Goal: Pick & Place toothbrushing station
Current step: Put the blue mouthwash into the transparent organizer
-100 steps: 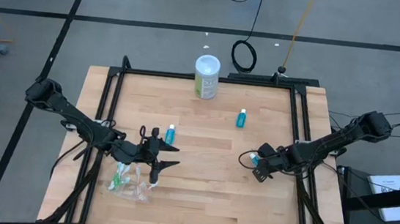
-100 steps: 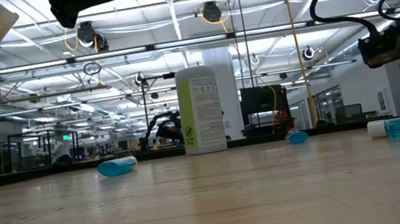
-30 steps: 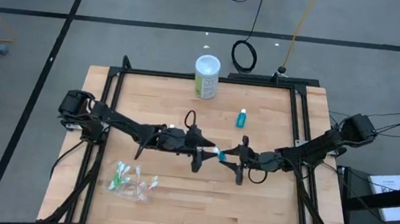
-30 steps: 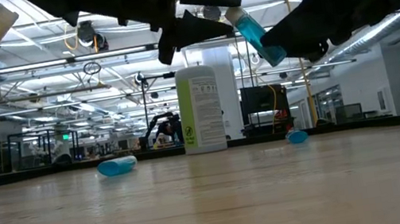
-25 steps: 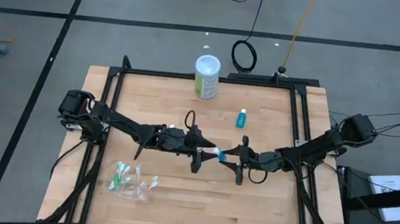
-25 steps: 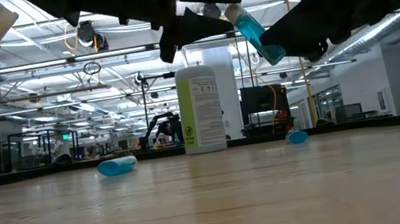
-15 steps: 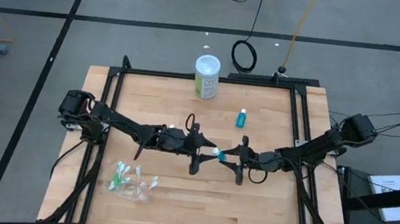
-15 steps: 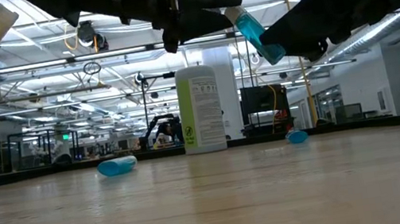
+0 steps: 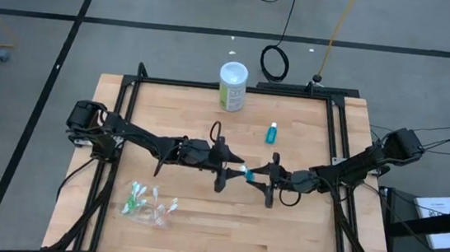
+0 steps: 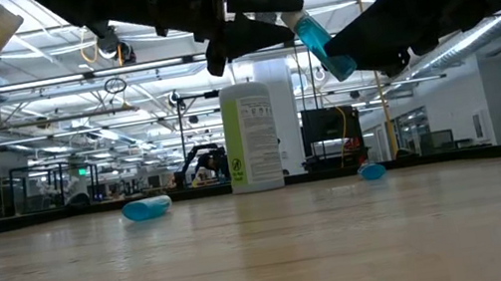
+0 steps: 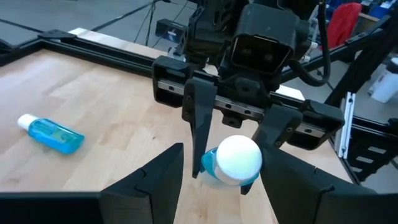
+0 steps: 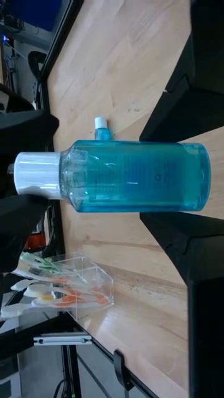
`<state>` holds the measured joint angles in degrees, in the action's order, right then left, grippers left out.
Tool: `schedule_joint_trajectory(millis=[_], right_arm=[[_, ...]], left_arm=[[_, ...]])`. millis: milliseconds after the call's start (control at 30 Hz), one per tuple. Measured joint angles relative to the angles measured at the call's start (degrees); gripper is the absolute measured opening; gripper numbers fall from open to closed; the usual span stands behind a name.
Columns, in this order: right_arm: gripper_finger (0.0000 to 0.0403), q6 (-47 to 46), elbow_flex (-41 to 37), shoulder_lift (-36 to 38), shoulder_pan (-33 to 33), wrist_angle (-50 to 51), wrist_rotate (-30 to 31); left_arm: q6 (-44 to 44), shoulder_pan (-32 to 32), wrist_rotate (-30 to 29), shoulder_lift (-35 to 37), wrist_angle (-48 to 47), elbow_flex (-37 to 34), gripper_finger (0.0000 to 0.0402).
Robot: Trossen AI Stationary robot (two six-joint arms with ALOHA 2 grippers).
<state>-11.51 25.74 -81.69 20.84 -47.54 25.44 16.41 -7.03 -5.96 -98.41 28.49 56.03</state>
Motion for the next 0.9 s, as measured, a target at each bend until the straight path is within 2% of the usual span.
schedule_joint_trajectory(millis=[333,600,700,900], right_arm=[[0.0164,0.0,0.0,0.0,0.0,0.0,0.0],[0.0164,0.0,0.0,0.0,0.0,0.0,0.0],[0.0164,0.0,0.0,0.0,0.0,0.0,0.0],[0.0164,0.0,0.0,0.0,0.0,0.0,0.0]], left_arm=[[-5.6,-0.1,1.4,0.0,0.1,0.0,0.0211],[-5.8,-0.1,2.1,0.0,0.1,0.0,0.0209],[-5.8,-0.1,2.1,0.0,0.1,0.0,0.0186],[-5.3,-0.1,2.0,0.0,1.4,0.0,0.0107]])
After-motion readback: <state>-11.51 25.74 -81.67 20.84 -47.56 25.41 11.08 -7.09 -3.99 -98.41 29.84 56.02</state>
